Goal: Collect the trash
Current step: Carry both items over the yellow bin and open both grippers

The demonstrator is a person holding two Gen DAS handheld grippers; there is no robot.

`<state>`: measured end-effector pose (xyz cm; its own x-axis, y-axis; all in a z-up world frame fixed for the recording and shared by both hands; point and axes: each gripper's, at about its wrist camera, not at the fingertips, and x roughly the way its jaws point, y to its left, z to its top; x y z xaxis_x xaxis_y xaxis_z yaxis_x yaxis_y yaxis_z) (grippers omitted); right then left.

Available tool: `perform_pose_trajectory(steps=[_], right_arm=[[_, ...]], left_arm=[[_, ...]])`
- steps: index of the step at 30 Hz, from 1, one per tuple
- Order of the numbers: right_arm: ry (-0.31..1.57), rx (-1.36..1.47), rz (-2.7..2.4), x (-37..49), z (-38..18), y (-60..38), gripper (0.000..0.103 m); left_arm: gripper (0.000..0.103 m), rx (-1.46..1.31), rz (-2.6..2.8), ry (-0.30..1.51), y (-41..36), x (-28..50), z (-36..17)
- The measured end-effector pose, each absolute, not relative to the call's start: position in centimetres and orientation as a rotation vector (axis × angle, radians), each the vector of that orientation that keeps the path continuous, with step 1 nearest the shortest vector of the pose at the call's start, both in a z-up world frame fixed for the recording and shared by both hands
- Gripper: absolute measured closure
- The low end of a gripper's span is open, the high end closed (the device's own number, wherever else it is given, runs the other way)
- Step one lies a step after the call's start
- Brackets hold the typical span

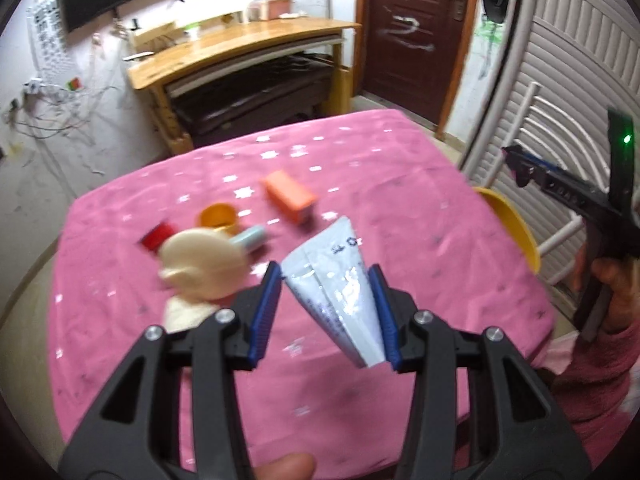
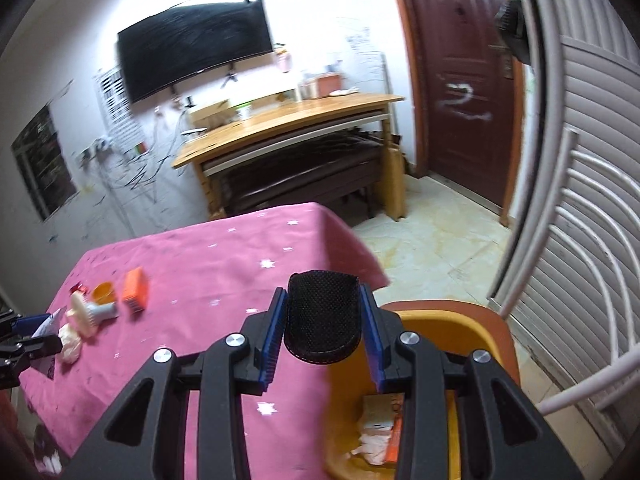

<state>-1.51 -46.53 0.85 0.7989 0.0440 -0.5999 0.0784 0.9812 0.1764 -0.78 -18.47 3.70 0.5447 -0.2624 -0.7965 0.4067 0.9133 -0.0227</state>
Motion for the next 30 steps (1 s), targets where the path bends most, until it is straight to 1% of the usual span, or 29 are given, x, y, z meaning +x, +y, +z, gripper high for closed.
perform_pose_trajectory(steps=[5, 15, 17, 19, 21, 26, 30], right_arm=[[0.67, 0.216, -0.097, -1.6, -0.4, -49.4, 0.073], [0.744, 0.241, -0.14, -0.9, -3.1, -51.7, 0.072], [0.759, 0.248, -0.143, -0.8, -3.5, -52.2, 0.07], [0.77, 0.27, -0.155, -0.7, -3.9, -52.9, 0.064], [0.782, 0.311, -0.15, -0.7, -4.4, -53.7, 0.061], [0.781, 0.354, -0.159, -1.1, -4.8, -55.3, 0.058], [0.751, 0.396, -0.225, -2.0, -4.8, -57.2, 0.052]], left_arm=[[0.06, 0.161, -0.469, 0.921, -22.5, 0.5, 4.1], [0.06, 0.147, -0.606, 0.962, -30.3, 2.5, 4.8], [0.06, 0.136, -0.637, 0.984, -31.9, 2.9, 4.5], [0.061, 0.139, -0.653, 0.996, -33.5, 3.3, 4.1], [0.06, 0.147, -0.662, 1.002, -34.8, 3.5, 3.7], [0.06, 0.139, -0.703, 1.042, -37.8, 4.1, 1.9], [0.06, 0.098, -0.73, 1.081, -39.4, 5.0, 0.5]])
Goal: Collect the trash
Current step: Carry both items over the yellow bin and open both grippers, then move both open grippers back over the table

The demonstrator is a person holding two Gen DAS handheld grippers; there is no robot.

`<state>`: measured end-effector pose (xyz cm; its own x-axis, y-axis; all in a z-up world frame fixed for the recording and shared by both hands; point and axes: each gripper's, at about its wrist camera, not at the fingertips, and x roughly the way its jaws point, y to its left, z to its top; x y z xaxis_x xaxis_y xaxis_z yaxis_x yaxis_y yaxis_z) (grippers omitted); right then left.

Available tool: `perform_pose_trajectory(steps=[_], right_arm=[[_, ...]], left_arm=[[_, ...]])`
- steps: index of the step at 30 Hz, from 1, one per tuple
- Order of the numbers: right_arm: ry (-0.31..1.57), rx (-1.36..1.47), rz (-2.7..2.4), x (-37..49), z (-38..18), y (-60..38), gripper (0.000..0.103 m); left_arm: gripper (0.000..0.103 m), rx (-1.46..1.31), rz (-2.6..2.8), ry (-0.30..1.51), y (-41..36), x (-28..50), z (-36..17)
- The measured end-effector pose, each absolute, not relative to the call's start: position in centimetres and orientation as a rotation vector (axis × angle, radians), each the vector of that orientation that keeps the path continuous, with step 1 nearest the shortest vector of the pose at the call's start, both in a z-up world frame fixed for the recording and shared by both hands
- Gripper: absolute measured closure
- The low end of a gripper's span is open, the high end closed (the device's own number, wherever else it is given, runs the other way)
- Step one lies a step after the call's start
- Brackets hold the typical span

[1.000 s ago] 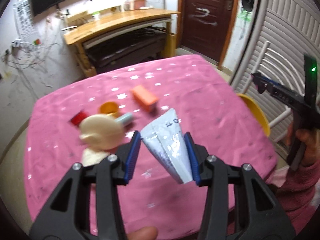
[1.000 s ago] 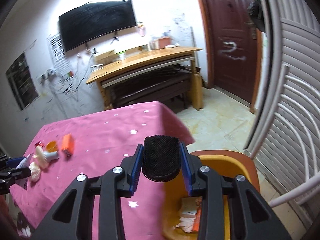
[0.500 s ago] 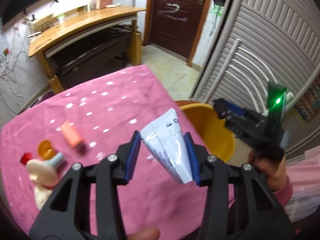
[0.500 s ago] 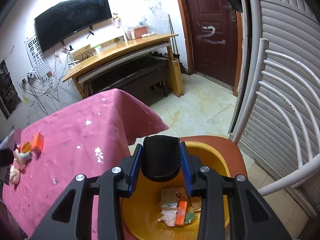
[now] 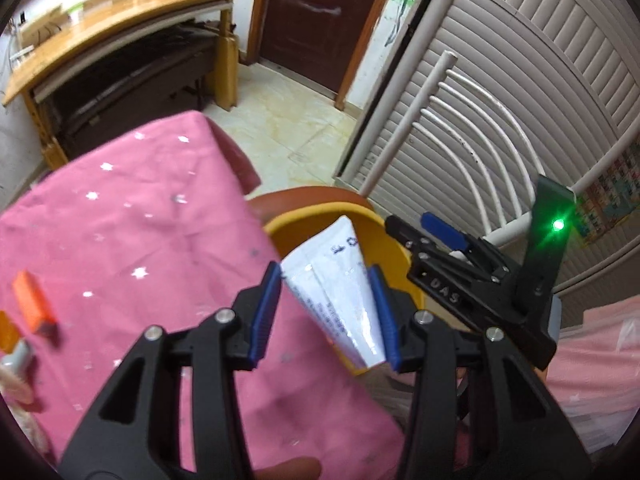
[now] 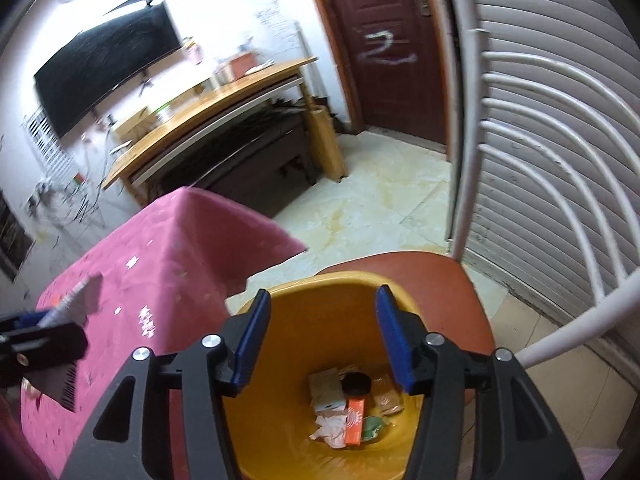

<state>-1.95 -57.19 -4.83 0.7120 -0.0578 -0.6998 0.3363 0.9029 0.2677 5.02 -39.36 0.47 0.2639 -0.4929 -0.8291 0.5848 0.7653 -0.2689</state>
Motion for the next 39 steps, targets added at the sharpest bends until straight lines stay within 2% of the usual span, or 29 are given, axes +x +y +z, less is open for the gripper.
perform_pose_trajectory(steps=[6, 9, 10, 11, 16, 30, 33, 39], right_arm=[[0.692, 0.491, -0.304, -4.0, -4.6, -60.6, 0.05], [0.677, 0.513, -0.317, -4.6, -4.5, -61.5, 0.049], [0.674, 0.517, -0.318, -4.6, -4.6, -61.6, 0.049], [0.673, 0.52, -0.316, -4.6, -4.6, -61.6, 0.049], [0.68, 0.496, -0.291, -4.1, -4.4, -60.7, 0.048], [0.691, 0.359, -0.14, -1.7, -2.6, -53.9, 0.046], [0.691, 0.339, -0.098, -1.5, -2.1, -52.2, 0.045], [0.708, 0.306, -0.025, -0.2, -1.6, -48.6, 0.043]], left_arm=[[0.06, 0.072, -0.759, 1.103, -42.2, 5.6, -1.2], [0.053, 0.074, -0.757, 1.108, -43.0, 5.7, -1.4], [0.045, 0.078, -0.758, 1.112, -43.2, 5.6, -1.5], [0.041, 0.079, -0.758, 1.112, -43.3, 5.6, -1.6], [0.041, 0.092, -0.752, 1.106, -42.7, 5.1, -1.4], [0.039, 0.01, -0.646, 1.005, -33.9, 3.3, 2.5], [0.033, 0.014, -0.584, 0.979, -31.0, 3.0, 3.2], [0.033, 0.001, -0.472, 0.968, -25.3, 3.2, 3.8]])
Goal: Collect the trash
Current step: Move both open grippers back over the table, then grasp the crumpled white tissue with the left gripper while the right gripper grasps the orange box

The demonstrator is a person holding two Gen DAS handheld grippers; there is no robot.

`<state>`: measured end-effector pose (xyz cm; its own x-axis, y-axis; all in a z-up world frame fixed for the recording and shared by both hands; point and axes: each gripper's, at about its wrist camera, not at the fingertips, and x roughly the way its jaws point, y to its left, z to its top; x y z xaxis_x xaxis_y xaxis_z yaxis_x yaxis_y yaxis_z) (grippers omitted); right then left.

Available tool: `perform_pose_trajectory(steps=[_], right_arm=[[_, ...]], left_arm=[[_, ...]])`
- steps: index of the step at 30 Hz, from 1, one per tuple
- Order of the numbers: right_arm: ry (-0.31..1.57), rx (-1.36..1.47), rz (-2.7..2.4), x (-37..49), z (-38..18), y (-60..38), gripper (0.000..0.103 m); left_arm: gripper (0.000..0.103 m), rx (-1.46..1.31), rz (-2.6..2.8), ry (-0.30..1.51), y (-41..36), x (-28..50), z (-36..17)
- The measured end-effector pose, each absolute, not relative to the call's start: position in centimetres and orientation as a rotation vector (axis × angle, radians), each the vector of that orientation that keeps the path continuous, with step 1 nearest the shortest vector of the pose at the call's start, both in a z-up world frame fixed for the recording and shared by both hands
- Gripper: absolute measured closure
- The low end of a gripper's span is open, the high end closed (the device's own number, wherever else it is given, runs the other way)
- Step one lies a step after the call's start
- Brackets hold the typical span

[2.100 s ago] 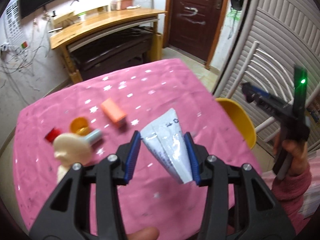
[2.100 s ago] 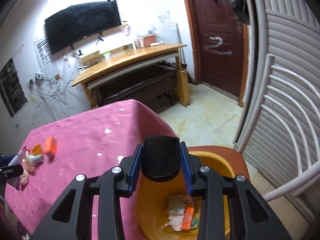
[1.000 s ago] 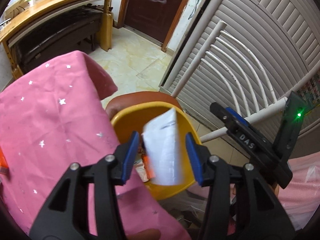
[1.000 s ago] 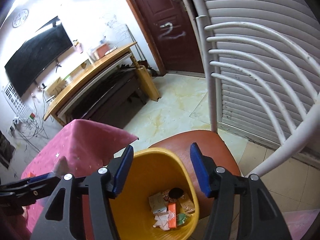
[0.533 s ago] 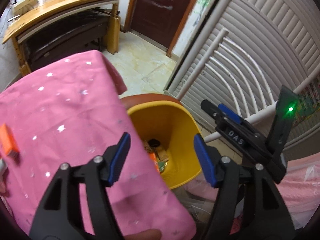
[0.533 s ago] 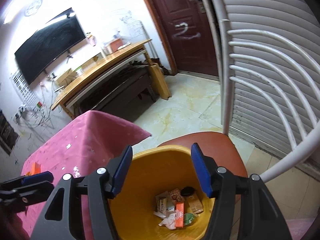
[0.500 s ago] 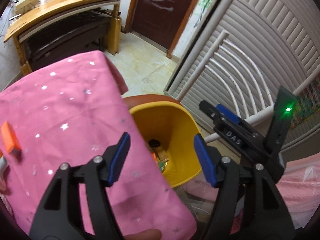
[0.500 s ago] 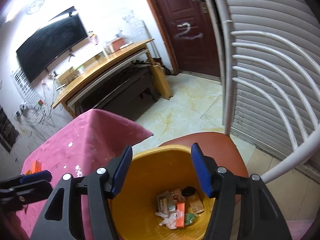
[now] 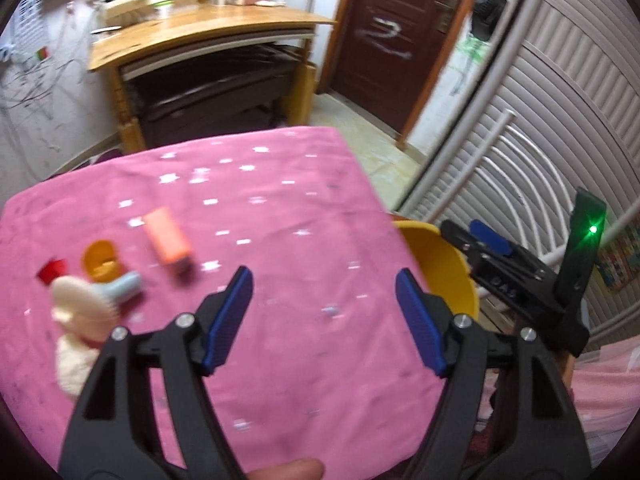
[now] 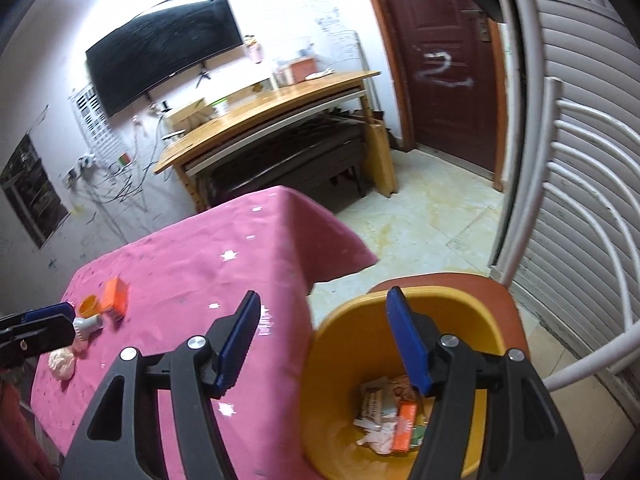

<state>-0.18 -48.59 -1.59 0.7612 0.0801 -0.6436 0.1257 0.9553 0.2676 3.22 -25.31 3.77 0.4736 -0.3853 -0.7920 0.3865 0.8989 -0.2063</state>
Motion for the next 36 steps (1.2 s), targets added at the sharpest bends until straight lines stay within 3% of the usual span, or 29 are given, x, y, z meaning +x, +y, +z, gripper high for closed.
perform_pose_trajectory(steps=[7, 10, 17, 36], right_arm=[[0.742, 0.239, 0.097, 2.0, -0.9, -42.1, 0.04], [0.755, 0.196, 0.144, 2.8, -0.5, -39.2, 0.037], [0.772, 0.105, 0.275, 4.4, 0.5, -32.1, 0.034], [0.893, -0.094, 0.279, 10.8, -2.0, -22.1, 0.03]], left_arm=[[0.032, 0.014, -0.355, 0.947, -18.8, 3.0, 3.9], [0.023, 0.02, -0.322, 0.949, -15.9, 3.0, 3.7], [0.023, 0.033, -0.252, 0.959, -10.4, 2.9, 2.6], [0.023, 0.034, -0.278, 1.062, -7.9, 3.5, -2.6]])
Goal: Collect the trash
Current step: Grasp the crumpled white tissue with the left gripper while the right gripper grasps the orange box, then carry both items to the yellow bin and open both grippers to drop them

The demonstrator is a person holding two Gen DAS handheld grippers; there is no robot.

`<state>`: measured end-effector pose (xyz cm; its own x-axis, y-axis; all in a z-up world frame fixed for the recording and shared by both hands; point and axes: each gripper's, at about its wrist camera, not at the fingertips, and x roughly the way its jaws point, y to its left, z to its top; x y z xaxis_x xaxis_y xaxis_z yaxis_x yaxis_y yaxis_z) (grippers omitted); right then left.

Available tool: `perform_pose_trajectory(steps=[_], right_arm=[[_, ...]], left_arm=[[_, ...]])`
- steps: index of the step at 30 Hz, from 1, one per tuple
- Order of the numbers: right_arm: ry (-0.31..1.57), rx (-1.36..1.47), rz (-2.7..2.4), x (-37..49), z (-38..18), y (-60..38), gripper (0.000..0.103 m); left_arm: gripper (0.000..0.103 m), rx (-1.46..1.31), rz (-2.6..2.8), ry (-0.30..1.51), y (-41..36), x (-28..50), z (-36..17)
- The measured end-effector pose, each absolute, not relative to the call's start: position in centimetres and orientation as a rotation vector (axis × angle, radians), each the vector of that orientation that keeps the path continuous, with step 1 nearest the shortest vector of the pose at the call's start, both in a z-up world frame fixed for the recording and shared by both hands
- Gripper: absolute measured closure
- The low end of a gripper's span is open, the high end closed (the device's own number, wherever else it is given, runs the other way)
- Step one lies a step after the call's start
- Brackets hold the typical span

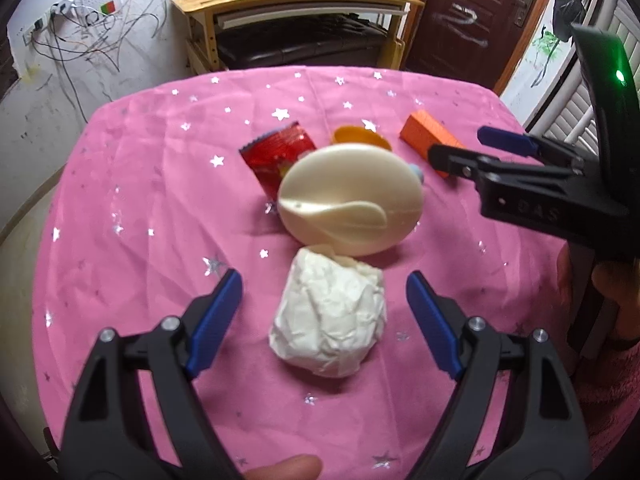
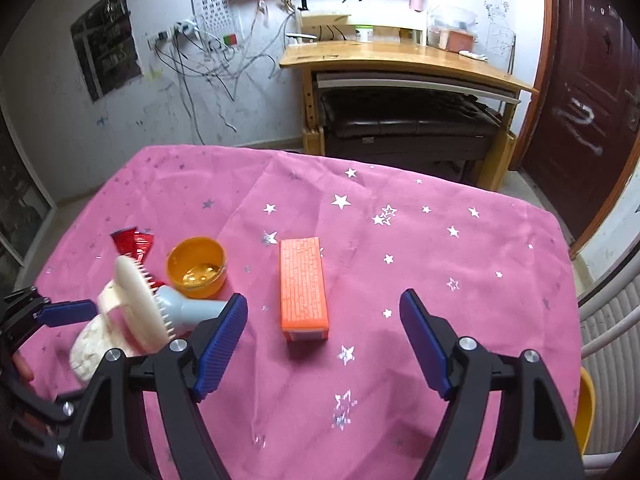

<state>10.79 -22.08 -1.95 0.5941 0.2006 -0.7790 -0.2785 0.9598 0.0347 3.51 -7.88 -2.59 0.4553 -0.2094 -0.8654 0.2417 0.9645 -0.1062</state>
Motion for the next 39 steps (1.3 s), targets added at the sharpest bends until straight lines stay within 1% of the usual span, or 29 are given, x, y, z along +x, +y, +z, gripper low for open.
perform_pose_trajectory(steps=[4, 8, 9, 11, 13, 14, 16, 17, 19, 21, 29, 39], right_arm=[[0.906, -0.117, 0.274, 11.5, -2.7, -21.1, 0.03], [0.929, -0.115, 0.262, 12.5, -3.5, -20.7, 0.03], [0.929, -0.107, 0.263, 12.6, -3.6, -20.8, 0.031], [0.932, -0.097, 0.268, 12.8, -3.7, -20.8, 0.032], [0.937, -0.083, 0.282, 12.5, -3.8, -20.8, 0.047], [0.936, -0.077, 0.289, 12.6, -3.8, -21.0, 0.049], [0.927, -0.066, 0.273, 12.5, -3.7, -21.4, 0.062], [0.924, -0.05, 0.275, 12.5, -3.6, -21.7, 0.065], [0.923, -0.017, 0.289, 12.5, -3.6, -22.3, 0.078], [0.923, -0.006, 0.301, 12.3, -3.5, -22.8, 0.085], [0.879, -0.004, 0.311, 10.7, -2.5, -23.2, 0.086], [0.778, 0.025, 0.287, 7.2, 0.6, -26.4, 0.085]], left_arm=[[0.023, 0.041, -0.269, 1.067, -7.4, 3.7, -3.2], [0.027, 0.065, -0.26, 1.05, -7.5, 3.8, -3.1], [0.029, 0.076, -0.255, 1.043, -7.6, 3.7, -3.1], [0.04, 0.097, -0.24, 1.029, -8.0, 3.5, -3.1], [0.052, 0.117, -0.239, 1.016, -8.5, 3.1, -3.0], [0.052, 0.122, -0.24, 1.014, -8.7, 3.0, -3.0], [0.052, 0.126, -0.232, 1.005, -8.8, 2.8, -3.0], [0.052, 0.122, -0.228, 1.003, -8.8, 2.7, -3.0], [0.052, 0.109, -0.225, 1.005, -8.6, 2.6, -3.0], [0.052, 0.102, -0.225, 1.009, -8.6, 2.3, -3.0], [0.052, 0.093, -0.213, 0.999, -8.3, 0.9, -1.9], [0.052, 0.101, -0.224, 0.934, -9.5, -0.6, 1.3]])
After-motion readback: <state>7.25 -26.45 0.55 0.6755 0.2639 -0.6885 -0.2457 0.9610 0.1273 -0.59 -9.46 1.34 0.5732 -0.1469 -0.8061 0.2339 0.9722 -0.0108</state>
